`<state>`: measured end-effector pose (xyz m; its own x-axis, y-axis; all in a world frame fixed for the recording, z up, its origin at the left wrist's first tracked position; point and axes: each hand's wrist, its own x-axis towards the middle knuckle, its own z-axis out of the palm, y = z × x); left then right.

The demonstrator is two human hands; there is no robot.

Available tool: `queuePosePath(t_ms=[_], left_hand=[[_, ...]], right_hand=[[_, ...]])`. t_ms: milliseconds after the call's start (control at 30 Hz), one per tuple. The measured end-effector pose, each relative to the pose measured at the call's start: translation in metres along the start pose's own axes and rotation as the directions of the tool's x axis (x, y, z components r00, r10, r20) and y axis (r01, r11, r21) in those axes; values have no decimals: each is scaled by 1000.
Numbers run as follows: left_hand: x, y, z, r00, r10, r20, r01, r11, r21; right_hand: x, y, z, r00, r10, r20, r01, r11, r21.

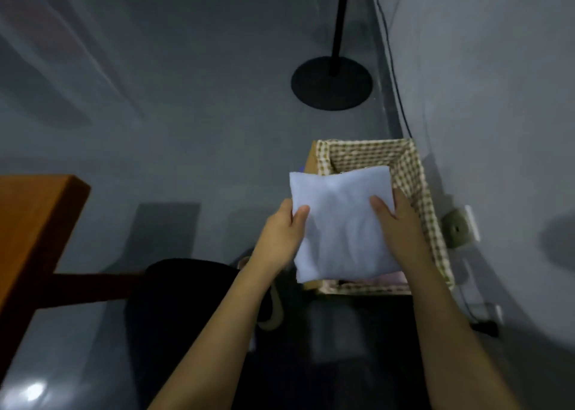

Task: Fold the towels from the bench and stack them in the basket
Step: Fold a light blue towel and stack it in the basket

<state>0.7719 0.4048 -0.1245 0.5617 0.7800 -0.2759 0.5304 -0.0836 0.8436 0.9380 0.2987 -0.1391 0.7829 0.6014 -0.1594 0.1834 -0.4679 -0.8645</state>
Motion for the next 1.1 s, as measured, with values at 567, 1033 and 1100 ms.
queuePosePath(t_ms=[567, 1033, 1100], left_hand=[[59, -25, 125, 992, -89, 92, 63, 966, 250], [54, -44, 153, 994, -100, -37, 107, 934, 341], [54, -45, 155, 994, -93, -60, 108, 926, 361]], right_hand=[[46, 115, -27, 977, 214, 21, -213, 976, -37], [39, 148, -14, 966, 255, -55, -252, 967, 43], [40, 148, -11, 965, 257, -57, -257, 966, 12]])
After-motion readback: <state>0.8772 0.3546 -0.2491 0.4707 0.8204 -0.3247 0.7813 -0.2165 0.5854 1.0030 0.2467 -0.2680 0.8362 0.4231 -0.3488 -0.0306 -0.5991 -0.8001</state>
